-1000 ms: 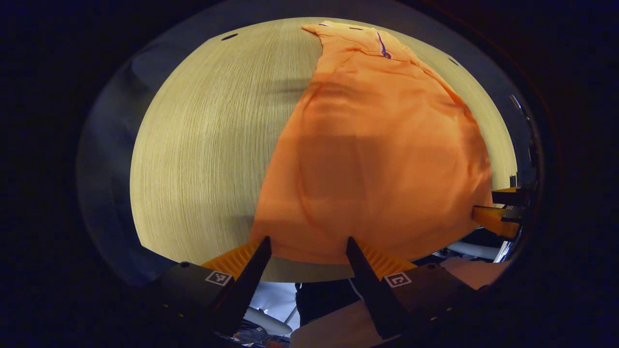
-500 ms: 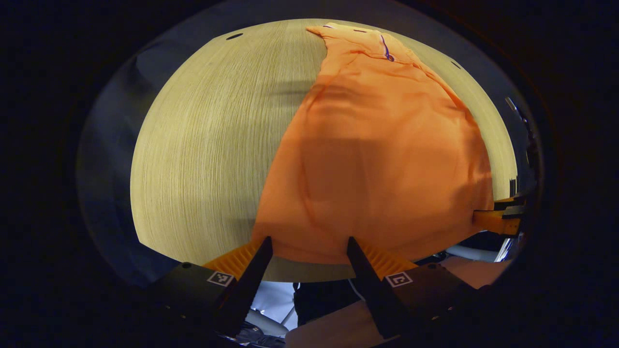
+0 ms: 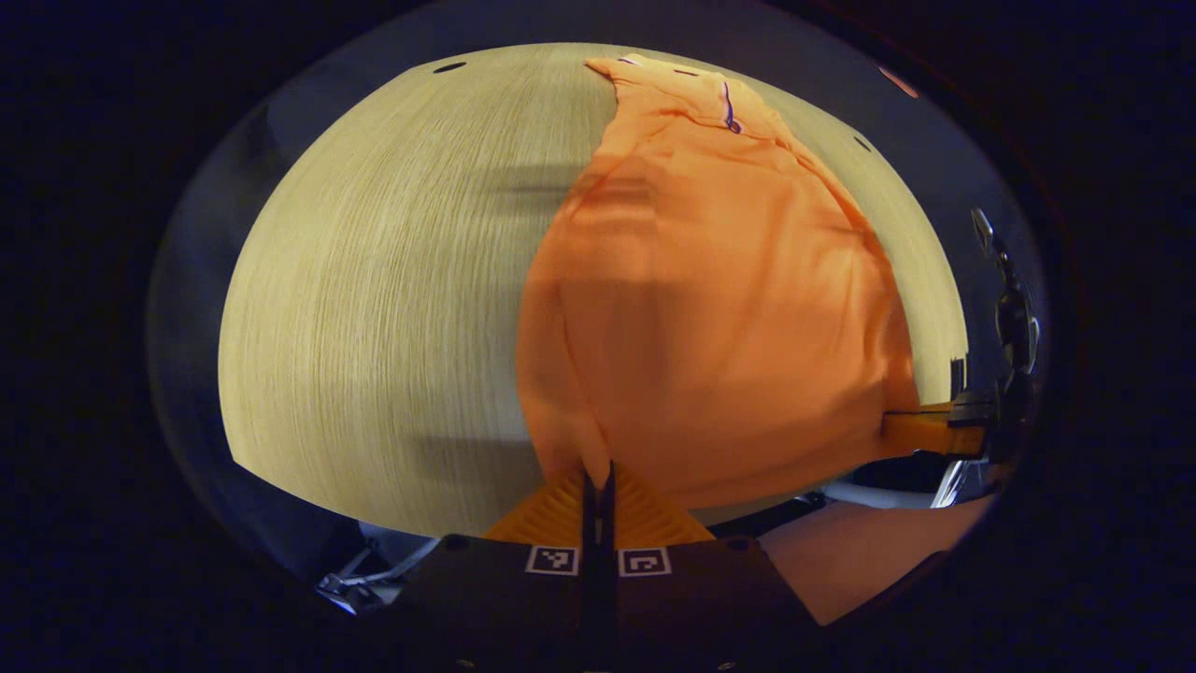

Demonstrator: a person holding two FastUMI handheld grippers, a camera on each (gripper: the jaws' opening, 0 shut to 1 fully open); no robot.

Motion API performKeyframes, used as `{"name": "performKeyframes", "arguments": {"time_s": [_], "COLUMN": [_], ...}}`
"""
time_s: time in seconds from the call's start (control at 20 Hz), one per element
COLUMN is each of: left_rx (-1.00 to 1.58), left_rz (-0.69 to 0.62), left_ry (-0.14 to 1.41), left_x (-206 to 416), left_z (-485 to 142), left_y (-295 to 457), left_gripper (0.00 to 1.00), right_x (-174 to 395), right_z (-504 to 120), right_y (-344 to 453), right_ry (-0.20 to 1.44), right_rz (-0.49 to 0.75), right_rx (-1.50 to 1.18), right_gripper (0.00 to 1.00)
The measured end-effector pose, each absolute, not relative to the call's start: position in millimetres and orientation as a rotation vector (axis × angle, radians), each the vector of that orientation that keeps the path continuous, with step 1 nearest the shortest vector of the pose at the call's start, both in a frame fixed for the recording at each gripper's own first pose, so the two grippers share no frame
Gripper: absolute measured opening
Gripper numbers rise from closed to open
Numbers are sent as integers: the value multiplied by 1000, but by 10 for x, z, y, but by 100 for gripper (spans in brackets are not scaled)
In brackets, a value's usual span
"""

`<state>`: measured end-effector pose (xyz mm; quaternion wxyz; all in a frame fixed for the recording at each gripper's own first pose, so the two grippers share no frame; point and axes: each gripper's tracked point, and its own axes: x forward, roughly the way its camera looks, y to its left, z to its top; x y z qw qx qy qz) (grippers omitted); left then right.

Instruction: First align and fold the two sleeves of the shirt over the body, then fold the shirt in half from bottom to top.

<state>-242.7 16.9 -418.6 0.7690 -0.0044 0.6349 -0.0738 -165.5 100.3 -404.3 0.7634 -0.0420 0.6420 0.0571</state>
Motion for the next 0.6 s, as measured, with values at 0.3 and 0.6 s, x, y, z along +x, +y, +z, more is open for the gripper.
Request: {"name": "performKeyframes", "arguments": {"time_s": [0.3,0.6], "left_rx": [-42,-91], "left_rz": [-213,-259], "left_ry": [1375,1309], "left_x": [-2464,-2213], "left_z": [-3940,-3510], "left_y": [76,-110], "left_gripper": [1,1], "right_x": [-1542,-1249], "right_z": [-3797,-3312], "right_y": [1064,1096], "right_ry": [1347,1252], "right_rz": [151,170], "right_rx": [-70,-20], "right_gripper": [1,1]}}
